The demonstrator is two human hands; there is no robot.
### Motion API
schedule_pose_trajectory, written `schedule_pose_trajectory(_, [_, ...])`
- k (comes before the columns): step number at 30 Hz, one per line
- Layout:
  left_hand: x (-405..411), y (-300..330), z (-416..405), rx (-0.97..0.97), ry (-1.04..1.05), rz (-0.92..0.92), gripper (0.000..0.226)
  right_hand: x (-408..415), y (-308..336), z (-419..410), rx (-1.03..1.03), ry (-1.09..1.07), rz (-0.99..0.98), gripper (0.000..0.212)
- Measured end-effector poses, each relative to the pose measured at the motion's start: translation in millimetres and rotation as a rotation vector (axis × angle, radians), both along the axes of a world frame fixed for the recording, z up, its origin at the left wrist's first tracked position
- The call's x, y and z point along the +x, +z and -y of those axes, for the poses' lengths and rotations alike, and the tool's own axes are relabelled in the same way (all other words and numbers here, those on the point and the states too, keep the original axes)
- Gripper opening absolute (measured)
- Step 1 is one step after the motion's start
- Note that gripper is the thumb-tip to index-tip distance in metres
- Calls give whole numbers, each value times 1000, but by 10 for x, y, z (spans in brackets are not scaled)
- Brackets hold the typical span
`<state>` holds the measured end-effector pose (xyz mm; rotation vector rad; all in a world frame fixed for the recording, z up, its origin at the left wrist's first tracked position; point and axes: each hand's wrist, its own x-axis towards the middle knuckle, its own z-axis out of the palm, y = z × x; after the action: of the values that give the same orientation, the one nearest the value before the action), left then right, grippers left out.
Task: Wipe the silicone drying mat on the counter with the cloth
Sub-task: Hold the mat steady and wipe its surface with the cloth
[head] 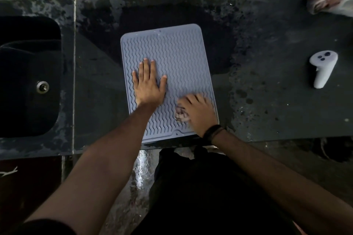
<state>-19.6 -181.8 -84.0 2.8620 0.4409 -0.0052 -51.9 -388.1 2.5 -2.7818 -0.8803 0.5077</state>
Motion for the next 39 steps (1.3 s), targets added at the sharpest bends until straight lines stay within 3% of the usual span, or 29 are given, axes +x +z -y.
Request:
schedule_pose_trajectory(3, [9,15,-7,26,-3,-34,74,90,-47,-444,5,-10,-14,68])
schedule_pose_trajectory(5, [20,28,-10,12,1,-37,75,19,-105,-507,-19,16,-1,61])
schedule_pose_trajectory(7, [11,23,-4,-7,3,-39,74,-127,-166,-341,-19,69,31,54])
schedule_pose_trajectory(14, [15,44,0,-22,3,-46,73,-468,-111,186,-52,157,-51,66])
schedule_pose_trajectory(19, [8,74,1,-31,-13,-81,75,-175,-19,95,-22,-38,58,53])
schedule_pose_trajectory(25, [-17,152,2,-42,-34,-129,74,65,-33,30,-157,-102,-58,65])
schedule_pose_trajectory(30, [8,339,-63,-169,-64,-200,75,168,79,-38,90,-220,-254,51])
schedule_pose_trajectory(33, [-48,516,-239,-221,-63,-152,73,421,253,-369,203,-280,-199,41])
schedule_pose_trajectory(39, [-73,832,-1004,-299,72,-170,76,1107,606,-1326,237,-195,5,24])
